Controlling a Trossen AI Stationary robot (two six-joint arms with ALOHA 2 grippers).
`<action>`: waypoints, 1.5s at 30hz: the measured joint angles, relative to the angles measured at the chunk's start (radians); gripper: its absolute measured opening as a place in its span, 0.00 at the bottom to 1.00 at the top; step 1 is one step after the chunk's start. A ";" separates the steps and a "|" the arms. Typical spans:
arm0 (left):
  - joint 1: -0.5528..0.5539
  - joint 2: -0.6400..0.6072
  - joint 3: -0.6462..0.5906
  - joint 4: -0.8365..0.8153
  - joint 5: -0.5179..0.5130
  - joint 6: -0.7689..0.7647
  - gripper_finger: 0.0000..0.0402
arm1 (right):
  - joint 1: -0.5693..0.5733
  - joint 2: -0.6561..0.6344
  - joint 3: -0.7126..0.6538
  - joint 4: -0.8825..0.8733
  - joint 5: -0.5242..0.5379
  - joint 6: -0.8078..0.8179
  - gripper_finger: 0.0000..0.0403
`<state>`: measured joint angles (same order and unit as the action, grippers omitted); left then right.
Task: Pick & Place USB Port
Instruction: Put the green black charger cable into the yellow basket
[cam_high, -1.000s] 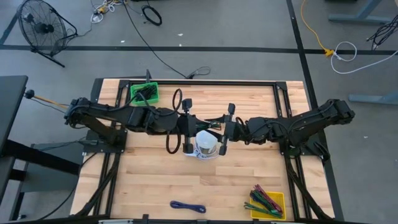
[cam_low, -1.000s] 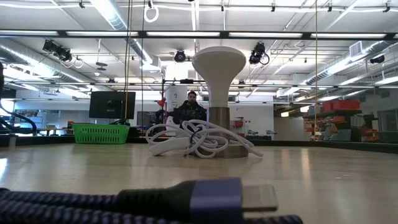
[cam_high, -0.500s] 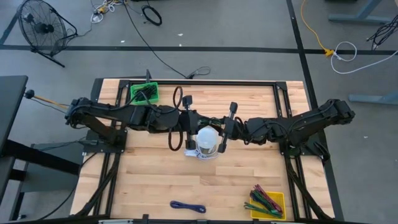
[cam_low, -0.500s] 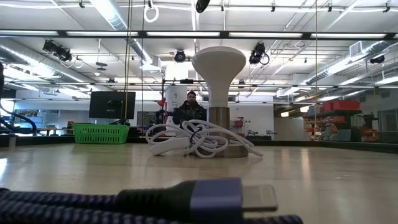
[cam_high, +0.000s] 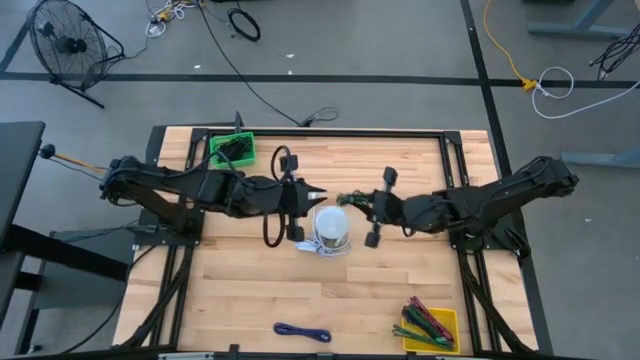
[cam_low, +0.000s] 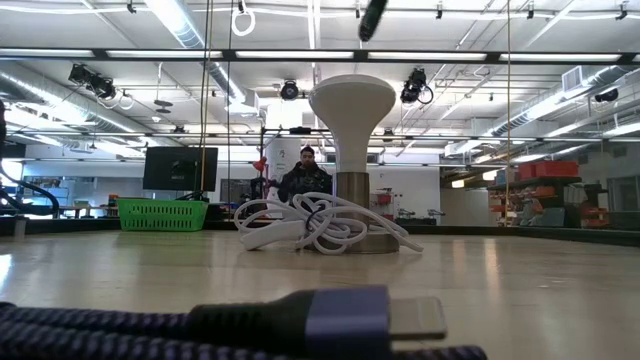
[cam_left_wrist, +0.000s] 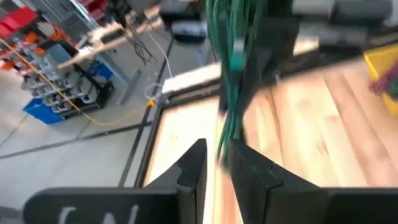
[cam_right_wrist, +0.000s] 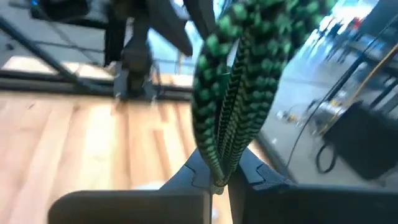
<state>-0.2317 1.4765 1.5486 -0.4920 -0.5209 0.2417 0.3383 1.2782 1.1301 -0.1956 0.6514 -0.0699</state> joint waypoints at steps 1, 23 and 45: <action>0.000 -0.004 0.000 -0.027 0.000 -0.007 0.18 | 0.014 -0.010 0.000 -0.040 -0.002 0.030 0.03; -0.002 -0.007 -0.001 -0.241 -0.010 -0.180 0.18 | 0.377 -0.091 0.000 -0.600 -0.400 0.874 0.03; -0.001 -0.007 -0.002 -0.241 -0.010 -0.212 0.18 | 0.621 0.091 0.000 -0.706 -0.702 1.492 0.03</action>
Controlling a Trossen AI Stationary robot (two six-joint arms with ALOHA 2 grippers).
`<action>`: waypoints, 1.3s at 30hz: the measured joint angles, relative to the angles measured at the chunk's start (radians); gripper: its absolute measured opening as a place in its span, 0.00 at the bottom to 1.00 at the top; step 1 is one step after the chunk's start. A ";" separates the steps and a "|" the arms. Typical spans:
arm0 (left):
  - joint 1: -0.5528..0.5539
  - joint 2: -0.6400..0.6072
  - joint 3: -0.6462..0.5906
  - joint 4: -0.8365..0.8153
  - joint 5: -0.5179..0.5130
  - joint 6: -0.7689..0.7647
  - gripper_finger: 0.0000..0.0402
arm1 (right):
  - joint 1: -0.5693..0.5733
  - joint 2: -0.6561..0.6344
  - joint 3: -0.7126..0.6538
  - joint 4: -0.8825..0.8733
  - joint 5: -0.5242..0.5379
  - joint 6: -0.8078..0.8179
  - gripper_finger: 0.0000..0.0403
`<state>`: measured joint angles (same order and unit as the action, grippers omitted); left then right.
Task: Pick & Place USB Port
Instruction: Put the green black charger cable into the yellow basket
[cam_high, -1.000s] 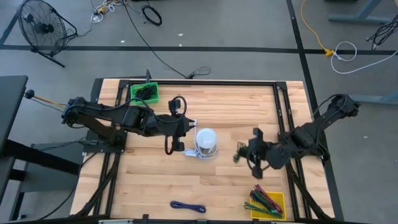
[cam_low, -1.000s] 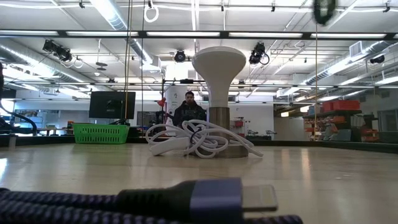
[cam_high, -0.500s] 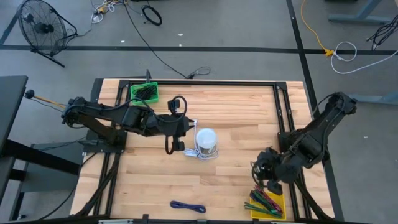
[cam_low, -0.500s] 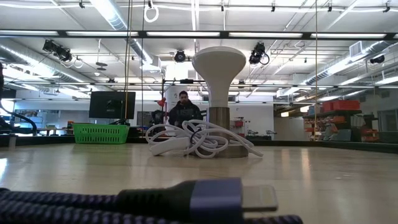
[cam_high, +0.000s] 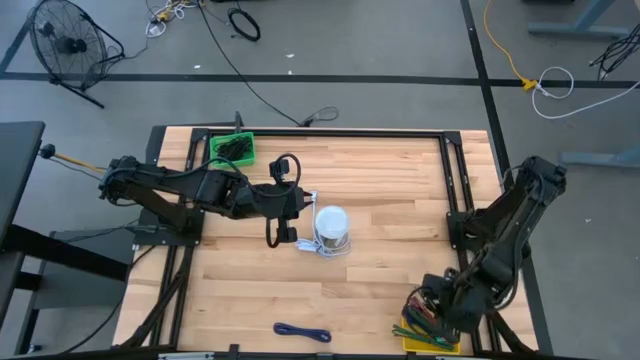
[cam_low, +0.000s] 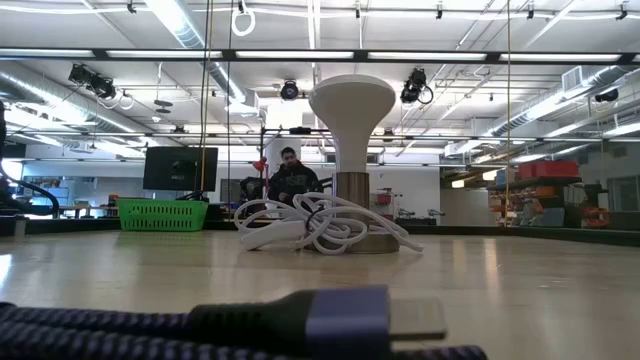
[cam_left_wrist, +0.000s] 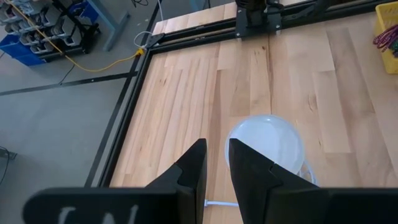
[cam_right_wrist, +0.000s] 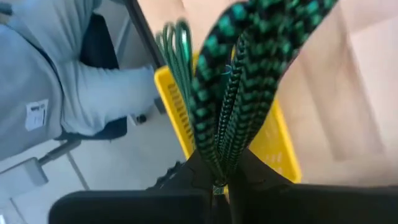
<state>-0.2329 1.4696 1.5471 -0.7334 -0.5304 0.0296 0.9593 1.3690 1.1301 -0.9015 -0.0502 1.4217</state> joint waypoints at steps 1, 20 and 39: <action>0.000 0.000 0.000 0.000 0.000 0.000 0.18 | 0.006 0.011 0.000 0.007 -0.014 0.014 0.03; 0.001 0.000 0.000 -0.001 0.000 -0.015 0.18 | 0.031 0.136 0.000 0.022 -0.072 0.055 0.03; 0.001 0.000 0.000 -0.004 0.000 -0.021 0.18 | 0.034 0.202 0.000 0.058 -0.074 0.000 0.03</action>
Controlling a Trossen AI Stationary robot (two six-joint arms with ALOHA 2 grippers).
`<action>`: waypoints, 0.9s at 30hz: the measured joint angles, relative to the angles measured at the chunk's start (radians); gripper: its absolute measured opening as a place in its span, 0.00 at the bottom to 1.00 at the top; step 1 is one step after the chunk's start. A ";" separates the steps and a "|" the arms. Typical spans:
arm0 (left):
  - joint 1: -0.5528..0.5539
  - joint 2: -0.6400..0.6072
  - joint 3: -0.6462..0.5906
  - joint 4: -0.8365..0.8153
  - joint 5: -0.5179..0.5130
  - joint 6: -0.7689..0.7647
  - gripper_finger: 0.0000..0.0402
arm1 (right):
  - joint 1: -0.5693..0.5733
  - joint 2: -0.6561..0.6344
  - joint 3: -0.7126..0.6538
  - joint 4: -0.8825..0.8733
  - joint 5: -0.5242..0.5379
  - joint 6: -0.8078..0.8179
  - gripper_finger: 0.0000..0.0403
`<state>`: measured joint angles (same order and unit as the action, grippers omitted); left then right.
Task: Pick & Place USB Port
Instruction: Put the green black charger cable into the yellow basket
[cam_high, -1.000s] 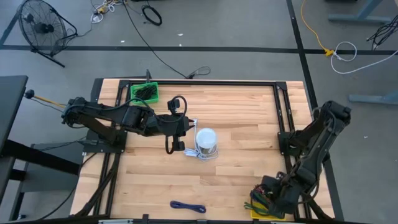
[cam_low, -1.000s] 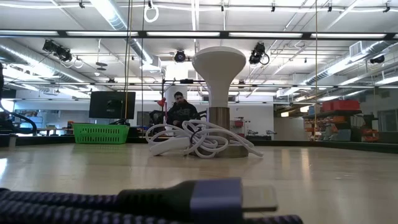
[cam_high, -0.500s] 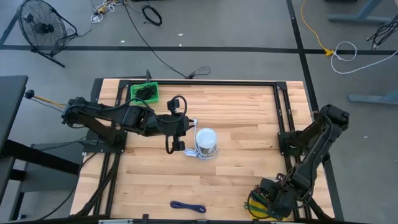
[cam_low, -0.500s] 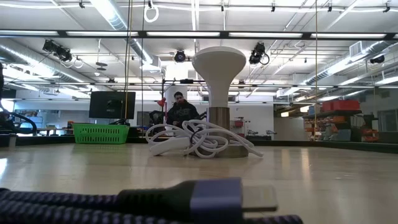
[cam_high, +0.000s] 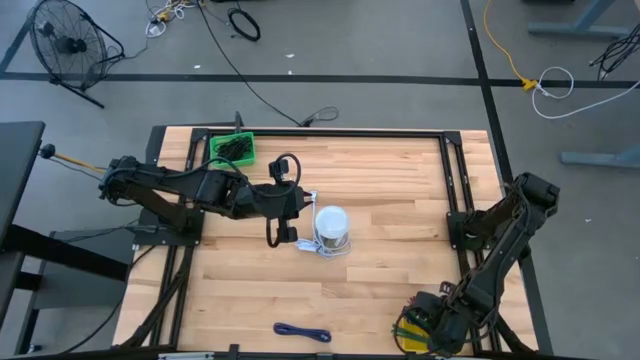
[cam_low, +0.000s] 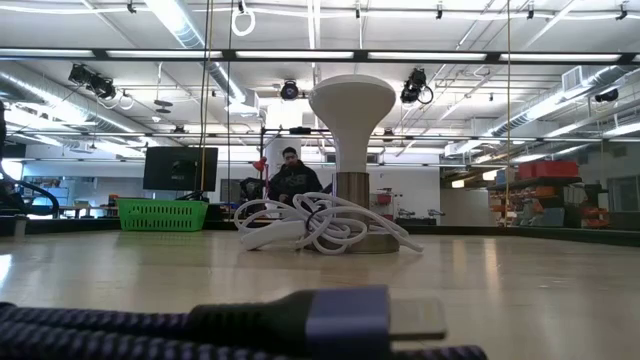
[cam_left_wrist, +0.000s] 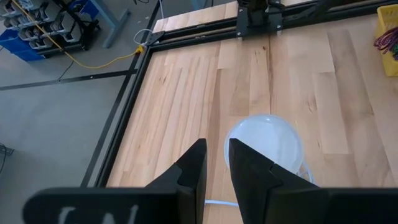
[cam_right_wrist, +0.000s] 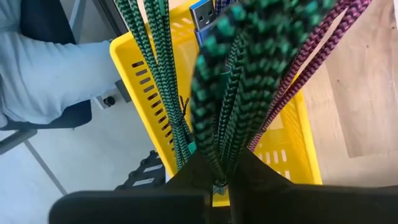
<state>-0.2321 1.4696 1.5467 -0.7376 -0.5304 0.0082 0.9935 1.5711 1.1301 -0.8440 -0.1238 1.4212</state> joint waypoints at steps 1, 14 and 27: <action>0.000 0.000 0.000 0.000 0.000 0.000 0.18 | 0.002 0.000 0.000 0.000 0.000 0.000 0.03; 0.000 0.000 0.000 0.000 0.000 -0.005 0.18 | 0.010 0.000 0.000 0.037 0.038 0.003 0.10; 0.000 0.000 0.000 -0.001 0.000 -0.005 0.18 | 0.023 0.000 0.000 -0.014 0.019 0.028 0.10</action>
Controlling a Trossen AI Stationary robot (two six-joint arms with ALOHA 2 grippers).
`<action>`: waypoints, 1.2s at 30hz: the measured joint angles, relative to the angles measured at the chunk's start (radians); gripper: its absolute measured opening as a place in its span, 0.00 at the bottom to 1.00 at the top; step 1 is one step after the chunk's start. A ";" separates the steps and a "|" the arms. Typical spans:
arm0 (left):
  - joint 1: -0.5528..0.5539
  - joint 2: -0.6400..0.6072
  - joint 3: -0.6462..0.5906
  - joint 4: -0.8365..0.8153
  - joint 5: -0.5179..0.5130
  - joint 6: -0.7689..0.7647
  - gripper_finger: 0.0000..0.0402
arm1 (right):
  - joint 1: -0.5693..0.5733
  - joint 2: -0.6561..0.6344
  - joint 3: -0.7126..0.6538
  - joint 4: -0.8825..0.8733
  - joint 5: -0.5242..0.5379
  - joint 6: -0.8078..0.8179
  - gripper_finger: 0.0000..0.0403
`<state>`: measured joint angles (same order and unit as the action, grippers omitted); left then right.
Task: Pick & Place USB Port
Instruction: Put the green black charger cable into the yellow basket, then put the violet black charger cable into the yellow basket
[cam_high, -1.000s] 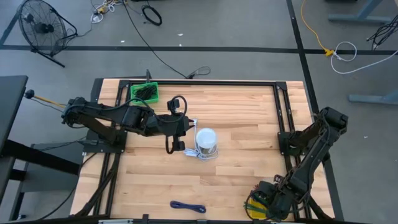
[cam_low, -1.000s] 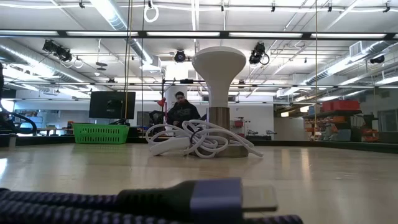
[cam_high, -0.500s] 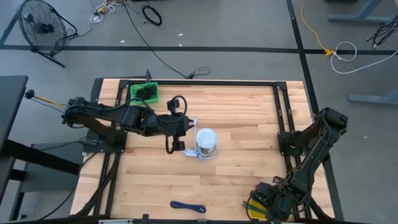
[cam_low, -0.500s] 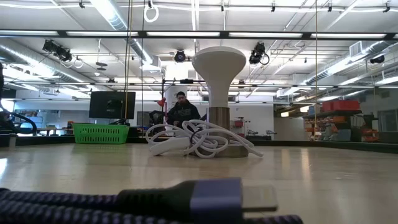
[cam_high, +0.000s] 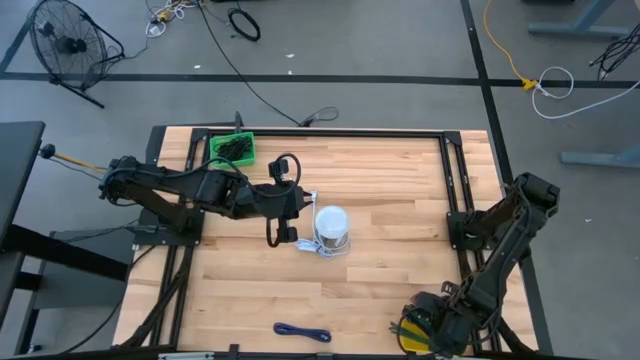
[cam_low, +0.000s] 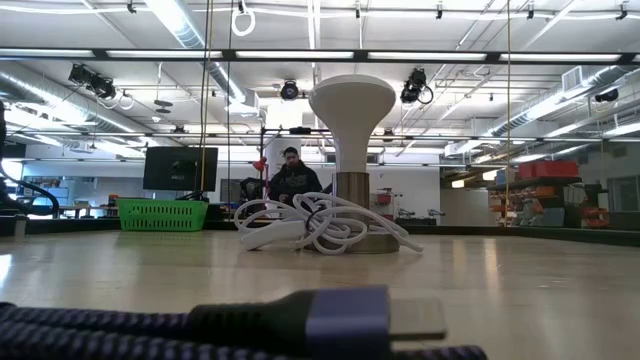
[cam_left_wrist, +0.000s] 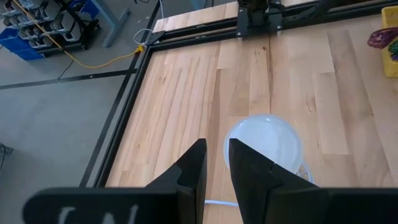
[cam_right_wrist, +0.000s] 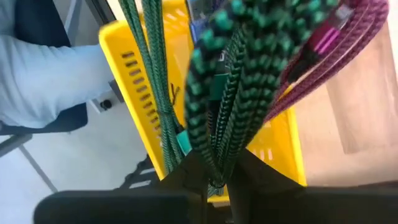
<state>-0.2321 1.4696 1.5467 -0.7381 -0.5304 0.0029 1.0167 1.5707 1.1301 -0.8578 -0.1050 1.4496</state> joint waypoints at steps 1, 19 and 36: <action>0.000 0.000 0.000 0.000 0.000 0.000 0.18 | 0.007 0.000 0.000 -0.002 0.006 0.009 0.10; 0.000 0.000 0.000 0.000 0.000 -0.001 0.18 | 0.055 0.000 0.000 0.008 0.062 0.087 0.33; 0.000 0.000 0.000 0.000 0.079 -0.034 0.18 | 0.020 -0.002 0.000 -0.020 0.198 -0.061 0.35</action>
<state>-0.2321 1.4700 1.5467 -0.7386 -0.4517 -0.0307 1.0363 1.5692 1.1301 -0.8777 0.0926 1.3884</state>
